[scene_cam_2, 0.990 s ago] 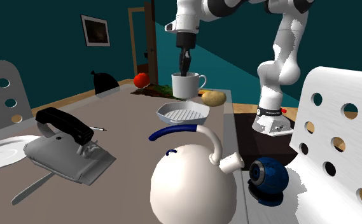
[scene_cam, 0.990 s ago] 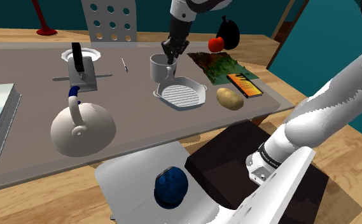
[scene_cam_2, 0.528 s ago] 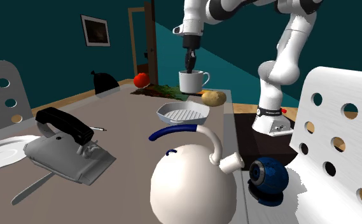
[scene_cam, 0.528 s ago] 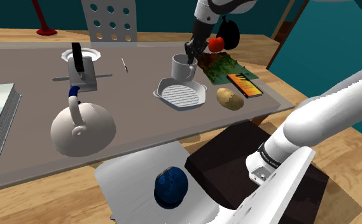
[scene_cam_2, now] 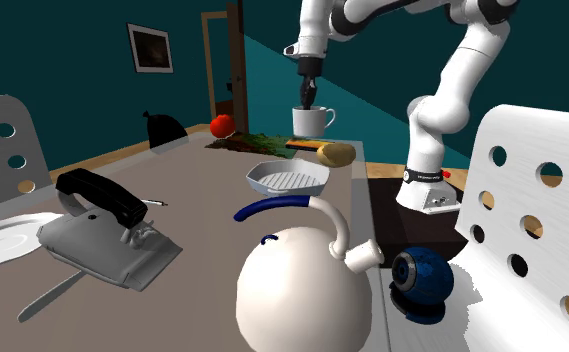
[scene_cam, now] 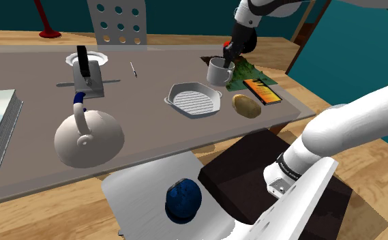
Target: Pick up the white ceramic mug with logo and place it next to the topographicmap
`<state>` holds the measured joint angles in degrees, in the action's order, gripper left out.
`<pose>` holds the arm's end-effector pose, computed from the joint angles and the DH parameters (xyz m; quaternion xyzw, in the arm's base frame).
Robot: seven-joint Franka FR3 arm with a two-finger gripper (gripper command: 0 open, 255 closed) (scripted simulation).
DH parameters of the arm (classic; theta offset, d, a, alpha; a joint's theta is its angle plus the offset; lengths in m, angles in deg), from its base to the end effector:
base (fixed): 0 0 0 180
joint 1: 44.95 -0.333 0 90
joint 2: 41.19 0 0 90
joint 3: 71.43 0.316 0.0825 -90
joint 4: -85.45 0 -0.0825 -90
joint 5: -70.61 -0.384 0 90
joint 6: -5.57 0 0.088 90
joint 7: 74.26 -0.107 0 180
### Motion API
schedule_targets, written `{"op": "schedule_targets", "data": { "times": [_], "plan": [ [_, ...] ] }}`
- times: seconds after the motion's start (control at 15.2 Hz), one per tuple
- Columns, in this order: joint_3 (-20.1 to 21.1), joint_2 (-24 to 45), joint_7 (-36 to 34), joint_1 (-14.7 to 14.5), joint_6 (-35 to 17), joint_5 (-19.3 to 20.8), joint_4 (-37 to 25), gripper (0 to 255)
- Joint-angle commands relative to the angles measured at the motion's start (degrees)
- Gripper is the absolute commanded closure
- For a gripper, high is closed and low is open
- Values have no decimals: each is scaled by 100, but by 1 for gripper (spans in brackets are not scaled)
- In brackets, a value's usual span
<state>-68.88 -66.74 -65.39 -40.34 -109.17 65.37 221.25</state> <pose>0.4232 -0.0084 0.4983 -0.9979 -0.0400 -0.0421 0.0287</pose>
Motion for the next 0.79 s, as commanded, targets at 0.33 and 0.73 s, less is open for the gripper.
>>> {"op": "schedule_targets", "data": {
  "times": [0.33, 0.73],
  "plan": [
    [-762, -295, 993, 417, 168, 299, 192, 255],
    [-1436, -321, 1853, 781, 280, 589, 141, 255]
  ]
}}
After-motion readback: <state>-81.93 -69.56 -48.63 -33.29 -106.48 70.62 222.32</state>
